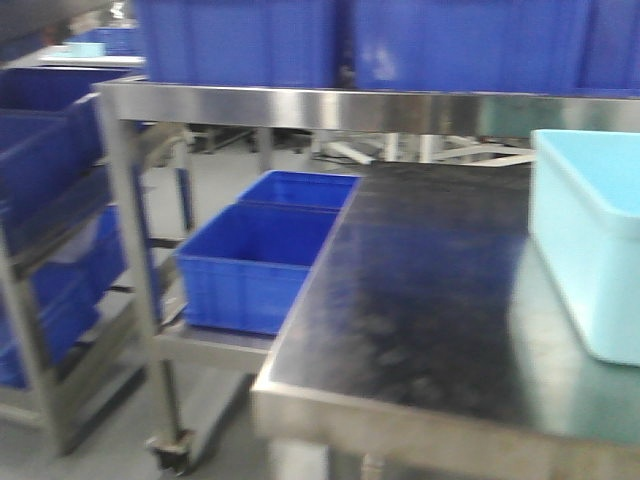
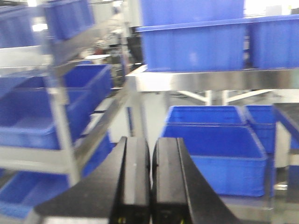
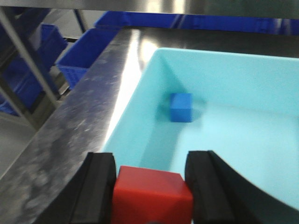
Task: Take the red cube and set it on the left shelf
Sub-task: 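Drive the base away from the table, holding the red cube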
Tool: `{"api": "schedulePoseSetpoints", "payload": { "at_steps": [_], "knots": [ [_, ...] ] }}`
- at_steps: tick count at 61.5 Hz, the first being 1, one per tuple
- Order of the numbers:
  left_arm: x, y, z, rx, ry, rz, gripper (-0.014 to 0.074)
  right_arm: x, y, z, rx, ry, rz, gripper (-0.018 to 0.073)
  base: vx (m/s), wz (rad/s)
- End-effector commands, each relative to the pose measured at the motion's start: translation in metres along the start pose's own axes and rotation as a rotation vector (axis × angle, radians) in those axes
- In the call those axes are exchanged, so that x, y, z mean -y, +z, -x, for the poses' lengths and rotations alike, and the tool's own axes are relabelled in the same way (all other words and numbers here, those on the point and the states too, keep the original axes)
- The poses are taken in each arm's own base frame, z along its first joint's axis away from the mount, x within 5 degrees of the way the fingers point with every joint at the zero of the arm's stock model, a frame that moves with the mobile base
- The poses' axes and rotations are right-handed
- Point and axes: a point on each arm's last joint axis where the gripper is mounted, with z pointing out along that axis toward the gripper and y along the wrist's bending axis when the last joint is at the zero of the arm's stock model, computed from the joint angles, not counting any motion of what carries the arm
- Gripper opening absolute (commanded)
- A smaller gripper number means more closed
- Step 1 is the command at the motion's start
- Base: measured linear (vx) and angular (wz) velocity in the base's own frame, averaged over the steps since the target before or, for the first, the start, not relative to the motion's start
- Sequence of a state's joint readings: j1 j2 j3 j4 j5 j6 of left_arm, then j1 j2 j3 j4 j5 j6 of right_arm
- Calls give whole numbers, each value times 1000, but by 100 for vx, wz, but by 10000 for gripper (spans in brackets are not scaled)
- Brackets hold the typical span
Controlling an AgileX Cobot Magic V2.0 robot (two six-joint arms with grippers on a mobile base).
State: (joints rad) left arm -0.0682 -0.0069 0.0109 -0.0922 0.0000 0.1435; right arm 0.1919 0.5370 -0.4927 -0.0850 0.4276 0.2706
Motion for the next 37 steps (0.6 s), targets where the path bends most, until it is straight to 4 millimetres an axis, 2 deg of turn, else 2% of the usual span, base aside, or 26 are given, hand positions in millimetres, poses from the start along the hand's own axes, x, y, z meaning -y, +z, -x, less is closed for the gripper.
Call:
{"api": "schedulePoseSetpoints", "payload": {
  "at_steps": [1,37],
  "knots": [
    [0,1,0,54,-5,6,106,-3,-4,15,105,-10,25,60,-22,24],
    [0,1,0,54,-5,6,106,-3,-4,15,105,-10,25,60,-23,42]
  ]
}}
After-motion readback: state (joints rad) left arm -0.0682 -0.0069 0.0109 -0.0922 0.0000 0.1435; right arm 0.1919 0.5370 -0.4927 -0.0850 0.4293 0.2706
